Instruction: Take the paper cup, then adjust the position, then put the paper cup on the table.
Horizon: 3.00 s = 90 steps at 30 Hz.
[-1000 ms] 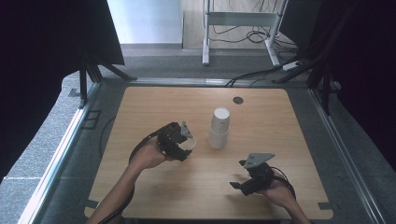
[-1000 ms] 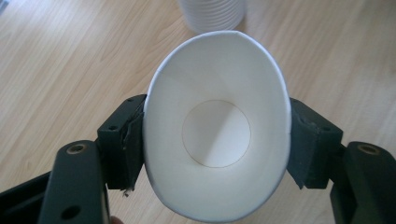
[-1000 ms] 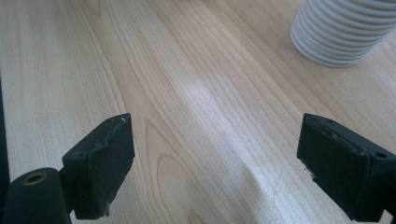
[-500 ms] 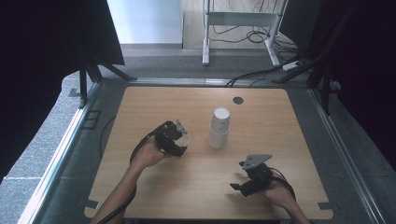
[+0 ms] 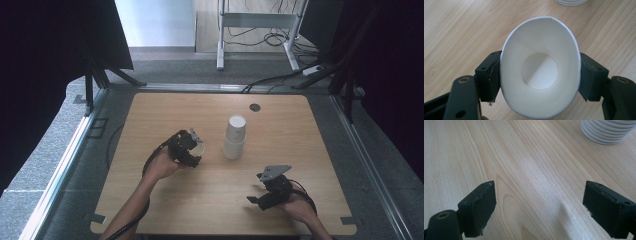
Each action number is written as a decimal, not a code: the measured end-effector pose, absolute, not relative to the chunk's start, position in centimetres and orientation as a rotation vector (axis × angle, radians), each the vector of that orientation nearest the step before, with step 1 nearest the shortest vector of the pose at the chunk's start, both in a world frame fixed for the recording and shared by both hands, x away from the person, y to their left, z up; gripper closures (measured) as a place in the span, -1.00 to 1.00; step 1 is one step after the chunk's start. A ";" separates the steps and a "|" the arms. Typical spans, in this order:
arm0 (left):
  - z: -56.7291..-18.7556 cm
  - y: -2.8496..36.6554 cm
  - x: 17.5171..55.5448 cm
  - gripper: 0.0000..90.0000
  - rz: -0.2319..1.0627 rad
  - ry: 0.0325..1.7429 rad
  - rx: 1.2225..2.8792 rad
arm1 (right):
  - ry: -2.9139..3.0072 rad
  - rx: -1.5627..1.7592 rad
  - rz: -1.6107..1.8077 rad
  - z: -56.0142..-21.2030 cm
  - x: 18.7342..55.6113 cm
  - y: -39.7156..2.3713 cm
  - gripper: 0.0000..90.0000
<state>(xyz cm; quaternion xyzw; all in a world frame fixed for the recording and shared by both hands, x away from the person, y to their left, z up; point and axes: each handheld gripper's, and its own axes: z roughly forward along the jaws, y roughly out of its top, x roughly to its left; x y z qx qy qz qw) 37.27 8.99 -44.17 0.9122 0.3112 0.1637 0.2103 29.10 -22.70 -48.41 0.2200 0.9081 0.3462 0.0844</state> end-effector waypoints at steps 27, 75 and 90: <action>-42.9 9.3 37.0 -0.75 0.423 0.886 2.437 | 2.730 0.649 1.011 -48.8 29.1 -22.5 -0.74; -43.2 14.3 27.4 -1.00 0.538 0.881 2.131 | 2.578 0.729 1.128 -47.1 28.8 -24.7 -0.90; -45.3 14.5 24.7 -1.00 0.499 0.882 2.137 | 2.524 0.822 1.136 -47.4 28.6 -26.8 -0.93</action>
